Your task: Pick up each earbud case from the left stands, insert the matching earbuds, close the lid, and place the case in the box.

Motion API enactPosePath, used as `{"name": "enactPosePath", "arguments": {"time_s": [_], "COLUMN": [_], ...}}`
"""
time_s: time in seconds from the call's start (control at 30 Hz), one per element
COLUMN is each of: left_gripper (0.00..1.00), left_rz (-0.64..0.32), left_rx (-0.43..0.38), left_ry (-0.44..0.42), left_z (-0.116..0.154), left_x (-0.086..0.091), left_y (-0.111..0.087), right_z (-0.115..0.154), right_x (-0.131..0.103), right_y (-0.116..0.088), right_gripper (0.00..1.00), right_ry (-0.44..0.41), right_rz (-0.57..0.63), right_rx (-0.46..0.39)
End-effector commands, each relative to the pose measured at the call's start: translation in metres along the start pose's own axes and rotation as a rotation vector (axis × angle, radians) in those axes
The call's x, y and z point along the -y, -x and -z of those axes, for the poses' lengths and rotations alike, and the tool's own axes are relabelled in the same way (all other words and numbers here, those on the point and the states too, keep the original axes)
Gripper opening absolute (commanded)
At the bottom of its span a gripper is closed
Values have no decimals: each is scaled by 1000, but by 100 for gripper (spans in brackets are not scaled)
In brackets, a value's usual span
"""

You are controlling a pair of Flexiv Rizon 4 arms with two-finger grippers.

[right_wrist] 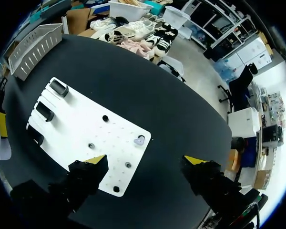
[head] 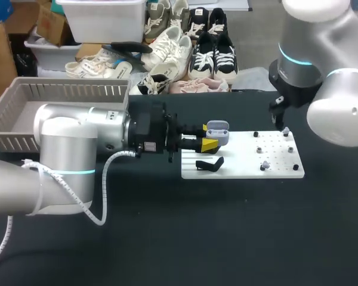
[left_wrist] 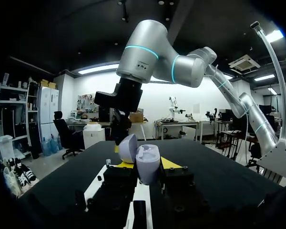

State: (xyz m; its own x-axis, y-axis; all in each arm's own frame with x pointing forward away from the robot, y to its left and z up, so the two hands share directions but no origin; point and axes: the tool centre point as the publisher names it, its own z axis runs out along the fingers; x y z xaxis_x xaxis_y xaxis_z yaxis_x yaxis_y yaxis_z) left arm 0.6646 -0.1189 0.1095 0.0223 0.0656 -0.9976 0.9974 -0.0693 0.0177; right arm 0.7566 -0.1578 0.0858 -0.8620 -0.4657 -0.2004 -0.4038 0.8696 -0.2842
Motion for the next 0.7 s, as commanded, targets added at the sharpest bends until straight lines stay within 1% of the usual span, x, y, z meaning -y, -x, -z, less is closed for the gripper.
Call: {"name": "enactPosePath", "arguments": {"time_s": [0.03, 0.07, 0.13, 0.2, 0.23, 0.37, 0.53, 0.57, 0.6, 0.63, 0.7], "left_gripper": [0, 0, 0, 0, 0, 0, 0, 0, 0, 0, 0], "left_rz": [0, 0, 0, 0, 0, 0, 0, 0, 0, 0, 0], "left_rx": [0, 0, 0, 0, 0, 0, 0, 0, 0, 0, 0], "left_ry": [-3, -3, -3, -3, -3, -3, -3, -3, -3, -3, -3], "left_z": [0, 0, 0, 0, 0, 0, 0, 0, 0, 0, 0], "left_x": [-1, -1, -1, -1, -1, -1, -1, -1, -1, -1, -1], "left_y": [-1, -1, -1, -1, -1, -1, -1, -1, -1, -1, -1], "right_z": [-15, -15, -18, -20, -22, -30, -38, -39, -39, -40, -41], "right_x": [1, 1, 0, -1, -2, -6, -9, -9, -9, -10, -10], "right_y": [12, 13, 13, 13, 12, 8, 2, 1, 0, -1, -1], "right_gripper": [99, 98, 87, 84, 81, 81, 71, 67, 53, 49, 49], "right_ry": [21, 29, 25, 31, 30, 37, 39, 39, 37, 39, 48], "right_rz": [2, 1, 8, 16, 19, 25, 22, 18, 12, 5, -8], "right_rx": [-47, -46, -47, -49, -50, -53, -62, -61, -59, -55, -52]}}
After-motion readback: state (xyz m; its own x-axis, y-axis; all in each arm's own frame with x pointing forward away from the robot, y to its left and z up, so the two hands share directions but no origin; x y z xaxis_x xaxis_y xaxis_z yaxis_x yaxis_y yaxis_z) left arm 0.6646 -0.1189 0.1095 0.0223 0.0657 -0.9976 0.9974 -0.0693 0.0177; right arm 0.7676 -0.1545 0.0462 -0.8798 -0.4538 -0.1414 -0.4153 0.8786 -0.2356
